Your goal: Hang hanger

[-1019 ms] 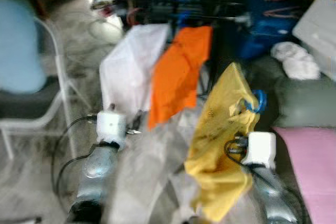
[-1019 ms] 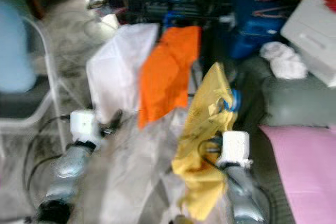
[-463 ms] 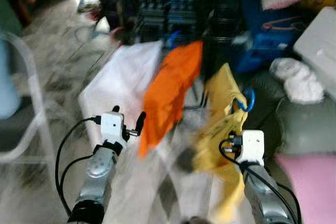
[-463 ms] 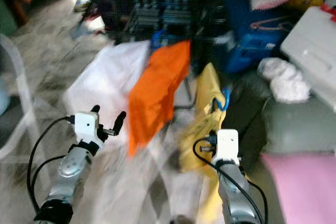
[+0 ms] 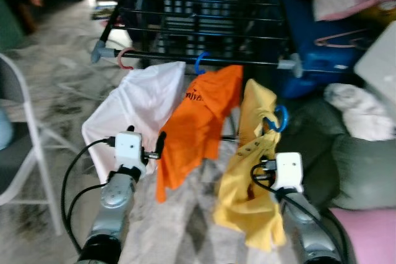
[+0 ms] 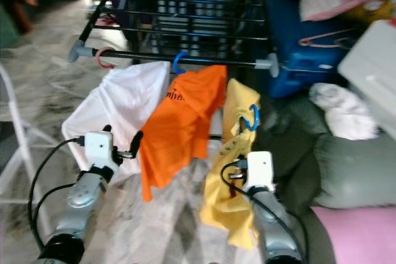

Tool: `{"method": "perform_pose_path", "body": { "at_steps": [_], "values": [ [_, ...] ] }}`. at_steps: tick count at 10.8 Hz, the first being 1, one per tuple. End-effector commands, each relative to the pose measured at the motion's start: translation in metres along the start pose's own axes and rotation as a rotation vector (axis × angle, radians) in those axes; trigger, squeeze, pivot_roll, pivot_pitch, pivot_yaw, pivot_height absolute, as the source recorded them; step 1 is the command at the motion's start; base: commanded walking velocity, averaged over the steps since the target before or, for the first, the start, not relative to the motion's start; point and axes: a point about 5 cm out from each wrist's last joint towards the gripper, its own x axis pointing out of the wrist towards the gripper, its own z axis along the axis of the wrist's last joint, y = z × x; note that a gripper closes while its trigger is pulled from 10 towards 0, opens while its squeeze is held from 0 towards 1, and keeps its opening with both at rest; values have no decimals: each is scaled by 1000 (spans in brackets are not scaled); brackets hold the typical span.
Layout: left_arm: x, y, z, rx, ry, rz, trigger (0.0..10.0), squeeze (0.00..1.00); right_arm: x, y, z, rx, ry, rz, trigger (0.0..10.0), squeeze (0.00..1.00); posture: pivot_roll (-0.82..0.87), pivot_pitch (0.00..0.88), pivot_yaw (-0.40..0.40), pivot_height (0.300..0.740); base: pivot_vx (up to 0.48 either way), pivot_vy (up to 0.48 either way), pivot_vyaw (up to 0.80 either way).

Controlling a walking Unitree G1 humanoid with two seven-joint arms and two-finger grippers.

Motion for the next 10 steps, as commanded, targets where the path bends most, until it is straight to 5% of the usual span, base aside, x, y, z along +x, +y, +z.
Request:
{"method": "perform_pose_path", "body": {
  "at_steps": [1,6,10],
  "values": [
    [-1,-2,-4,11,23,-10,10000,0,2,-1,6,9,-11,22,10000,0,-116,72,-15,740,0,0,0],
    [-4,-7,-2,16,2,-53,10000,0,22,2,40,19,-27,117,10000,0,-112,103,-10,740,0,0,0],
    [-8,-7,-1,8,-15,-64,10000,0,23,0,41,19,-15,117,10000,0,-103,105,-17,740,214,0,0]
  ]
}}
